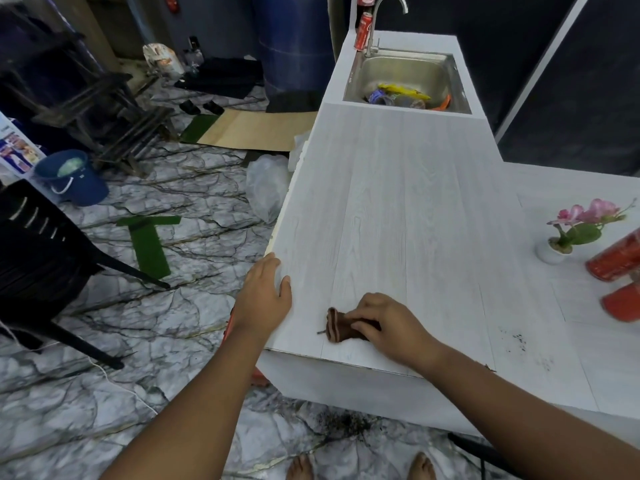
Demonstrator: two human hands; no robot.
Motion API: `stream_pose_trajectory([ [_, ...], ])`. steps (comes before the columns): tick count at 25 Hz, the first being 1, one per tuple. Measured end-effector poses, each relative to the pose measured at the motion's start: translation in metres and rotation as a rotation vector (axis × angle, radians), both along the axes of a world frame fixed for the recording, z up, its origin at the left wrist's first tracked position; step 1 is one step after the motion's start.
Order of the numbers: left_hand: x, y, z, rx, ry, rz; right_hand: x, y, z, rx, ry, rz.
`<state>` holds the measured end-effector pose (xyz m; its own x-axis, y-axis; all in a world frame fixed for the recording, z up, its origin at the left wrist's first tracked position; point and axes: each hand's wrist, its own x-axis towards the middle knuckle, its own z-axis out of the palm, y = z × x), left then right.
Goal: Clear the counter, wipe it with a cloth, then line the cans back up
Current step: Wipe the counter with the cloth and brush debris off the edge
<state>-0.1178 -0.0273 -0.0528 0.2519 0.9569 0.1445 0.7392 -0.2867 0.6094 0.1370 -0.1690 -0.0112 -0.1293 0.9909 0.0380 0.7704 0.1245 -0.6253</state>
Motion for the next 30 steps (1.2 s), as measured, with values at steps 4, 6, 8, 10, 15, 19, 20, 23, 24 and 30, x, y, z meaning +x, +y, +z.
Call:
stream_pose_trajectory([
  [4, 0.002, -0.003, 0.0, -0.007, 0.095, 0.007, -0.009, -0.045, 0.002, -0.08, 0.055, 0.067],
  [6, 0.013, -0.014, 0.0, -0.016, 0.223, -0.002, -0.007, -0.045, 0.013, -0.173, 0.214, 0.039],
  [8, 0.03, -0.032, -0.005, 0.016, 0.285, -0.081, 0.005, -0.027, 0.026, -0.129, 0.309, -0.092],
  [10, 0.037, -0.04, -0.009, 0.045, 0.265, -0.154, 0.023, -0.004, 0.032, -0.057, 0.261, -0.185],
  [15, 0.033, -0.037, -0.007, 0.067, 0.241, -0.165, 0.04, 0.006, 0.017, -0.073, 0.071, -0.19],
  [19, 0.034, -0.039, -0.007, 0.07, 0.243, -0.154, 0.025, -0.029, 0.006, 0.004, 0.009, -0.105],
  [20, 0.034, -0.039, -0.007, 0.066, 0.243, -0.153, 0.022, -0.04, 0.004, 0.014, -0.009, -0.071],
  [23, 0.034, -0.039, -0.006, 0.065, 0.234, -0.147, 0.013, -0.069, 0.005, -0.061, -0.002, 0.056],
  [24, 0.035, -0.04, -0.006, 0.066, 0.234, -0.146, 0.014, -0.073, 0.009, -0.088, 0.04, 0.076],
  [30, 0.036, -0.041, -0.006, 0.072, 0.239, -0.141, 0.077, -0.041, 0.025, -0.001, 0.053, -0.274],
])
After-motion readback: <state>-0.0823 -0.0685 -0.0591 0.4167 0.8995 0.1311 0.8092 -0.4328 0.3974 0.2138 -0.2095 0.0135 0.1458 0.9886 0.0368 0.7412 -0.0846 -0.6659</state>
